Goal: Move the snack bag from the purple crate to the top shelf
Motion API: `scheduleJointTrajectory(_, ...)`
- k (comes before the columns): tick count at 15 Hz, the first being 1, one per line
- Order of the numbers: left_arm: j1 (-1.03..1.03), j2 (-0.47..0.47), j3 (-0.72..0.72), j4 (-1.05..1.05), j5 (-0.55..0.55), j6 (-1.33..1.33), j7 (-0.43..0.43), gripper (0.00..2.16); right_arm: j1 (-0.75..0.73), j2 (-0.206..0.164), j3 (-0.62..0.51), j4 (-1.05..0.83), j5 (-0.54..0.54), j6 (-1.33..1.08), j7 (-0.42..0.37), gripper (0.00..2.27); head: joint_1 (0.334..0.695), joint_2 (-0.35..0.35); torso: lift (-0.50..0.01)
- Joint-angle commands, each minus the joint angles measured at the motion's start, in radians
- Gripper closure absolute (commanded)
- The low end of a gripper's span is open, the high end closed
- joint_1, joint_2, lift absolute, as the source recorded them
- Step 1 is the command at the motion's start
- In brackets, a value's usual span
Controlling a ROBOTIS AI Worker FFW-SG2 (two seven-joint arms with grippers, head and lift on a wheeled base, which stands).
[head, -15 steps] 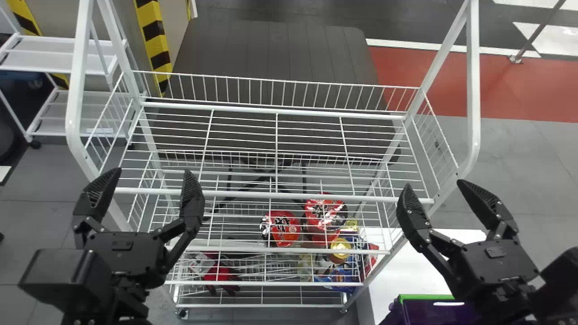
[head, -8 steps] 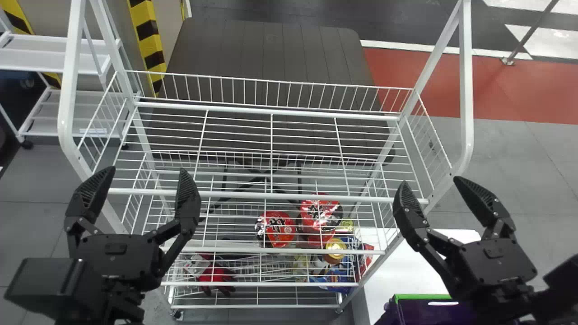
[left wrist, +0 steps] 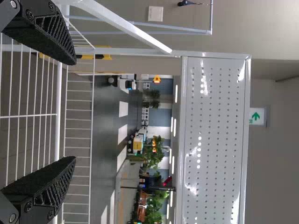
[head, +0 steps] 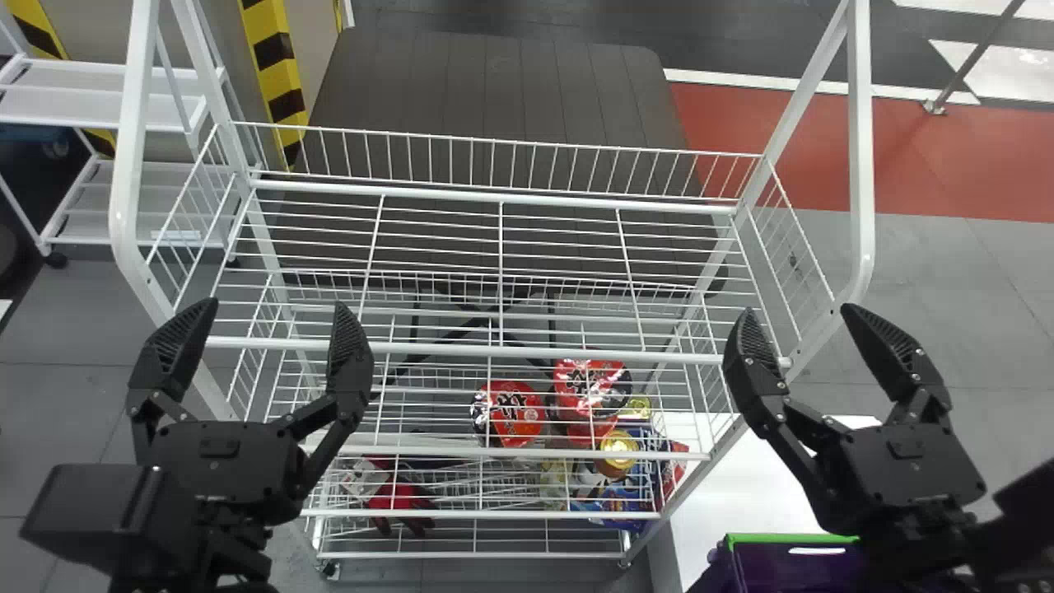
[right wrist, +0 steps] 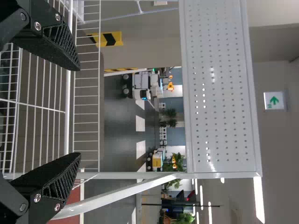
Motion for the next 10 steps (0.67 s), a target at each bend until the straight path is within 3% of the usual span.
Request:
scheduleJointTrajectory(1,-0.007,-0.001,0.000,0.005,0.002,0.003,-0.001,0.09,-0.004,0.000,0.008,0.000,0.015,-0.005,-0.003,0.18,0.695,-0.119,-0.025)
scheduleJointTrajectory(10,-0.019,-0.006,0.006,0.020,0.008,0.024,-0.001,0.08,-0.017,-0.006,0.005,0.017,0.010,0.032,0.025,0.18,0.695,-0.105,-0.061)
